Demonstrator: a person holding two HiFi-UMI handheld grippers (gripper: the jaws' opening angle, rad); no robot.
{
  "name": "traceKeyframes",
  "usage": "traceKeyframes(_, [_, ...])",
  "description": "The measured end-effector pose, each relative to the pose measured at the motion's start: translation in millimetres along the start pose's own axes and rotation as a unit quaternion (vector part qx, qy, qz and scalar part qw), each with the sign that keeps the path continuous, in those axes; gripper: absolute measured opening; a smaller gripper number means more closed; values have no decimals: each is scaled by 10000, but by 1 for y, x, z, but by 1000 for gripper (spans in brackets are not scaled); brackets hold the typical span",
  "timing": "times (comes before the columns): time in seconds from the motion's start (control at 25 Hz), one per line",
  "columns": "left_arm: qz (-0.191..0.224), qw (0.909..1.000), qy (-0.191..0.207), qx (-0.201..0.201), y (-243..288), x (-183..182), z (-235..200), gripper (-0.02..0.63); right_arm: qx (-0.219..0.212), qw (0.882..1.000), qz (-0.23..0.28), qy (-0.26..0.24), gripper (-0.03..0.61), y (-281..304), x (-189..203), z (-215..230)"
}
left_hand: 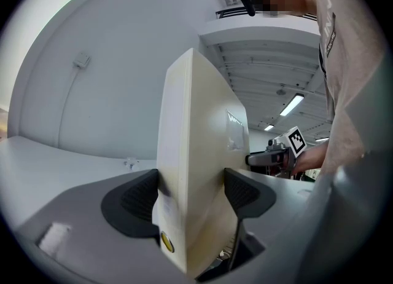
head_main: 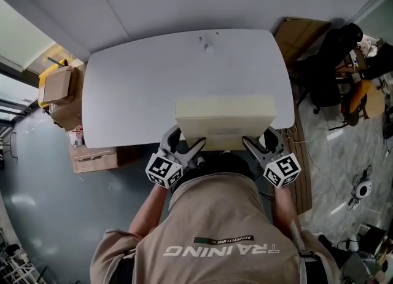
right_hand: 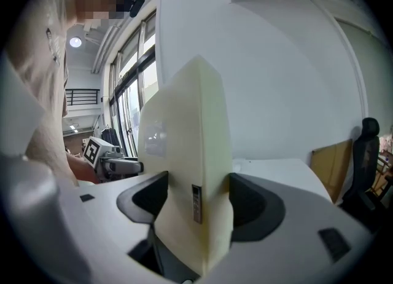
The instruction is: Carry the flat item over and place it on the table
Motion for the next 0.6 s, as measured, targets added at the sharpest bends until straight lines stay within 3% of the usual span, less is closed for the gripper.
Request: traceKeyframes(0.6, [-233,9991,-106,-348,43,-6,-41,321,-386,9991,-115,141,282,54,-6,53])
Point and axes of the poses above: the fingertips, and each gripper's own axes: y forward along the fingers, z to its right, x out of its underside, the point moved 3 cm from there along -y, backward along the fingers, and after that the axes turned 2 degrees about z, right-handed, at the moved point
